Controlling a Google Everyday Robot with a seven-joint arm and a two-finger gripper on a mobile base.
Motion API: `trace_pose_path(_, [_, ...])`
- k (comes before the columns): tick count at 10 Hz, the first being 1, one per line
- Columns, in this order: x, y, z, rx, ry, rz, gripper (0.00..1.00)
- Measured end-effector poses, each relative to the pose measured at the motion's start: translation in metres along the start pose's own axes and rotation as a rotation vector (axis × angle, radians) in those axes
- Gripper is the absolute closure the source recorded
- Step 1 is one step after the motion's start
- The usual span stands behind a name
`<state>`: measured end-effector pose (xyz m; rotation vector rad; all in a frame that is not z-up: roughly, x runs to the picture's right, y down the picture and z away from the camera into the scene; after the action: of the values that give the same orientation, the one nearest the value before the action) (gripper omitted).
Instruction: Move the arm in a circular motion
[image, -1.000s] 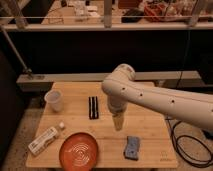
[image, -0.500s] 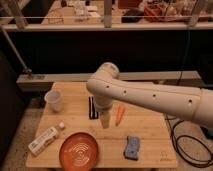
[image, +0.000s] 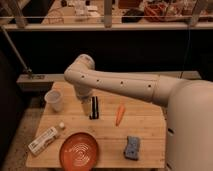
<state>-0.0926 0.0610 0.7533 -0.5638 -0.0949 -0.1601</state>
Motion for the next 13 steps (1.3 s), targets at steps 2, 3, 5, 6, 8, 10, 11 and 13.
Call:
trace_pose_path(2, [0.013,-0.016,0.006,0.010,0.008,0.046,0.20])
trace_pose_path(3, [0.031,-0.024,0.009,0.015,0.014,0.083,0.20])
trace_pose_path(5, [0.069,-0.033,0.011,0.023,0.022,0.137,0.20])
trace_pose_path(6, [0.096,-0.036,0.012,0.023,0.027,0.169,0.20])
trace_pose_path(8, [0.148,-0.037,0.014,0.016,0.039,0.230,0.20])
trace_pose_path(10, [0.201,-0.034,0.014,0.004,0.053,0.287,0.20])
trace_pose_path(11, [0.224,-0.030,0.014,-0.002,0.057,0.312,0.20])
trace_pose_path(13, [0.263,-0.008,0.016,-0.015,0.056,0.373,0.20])
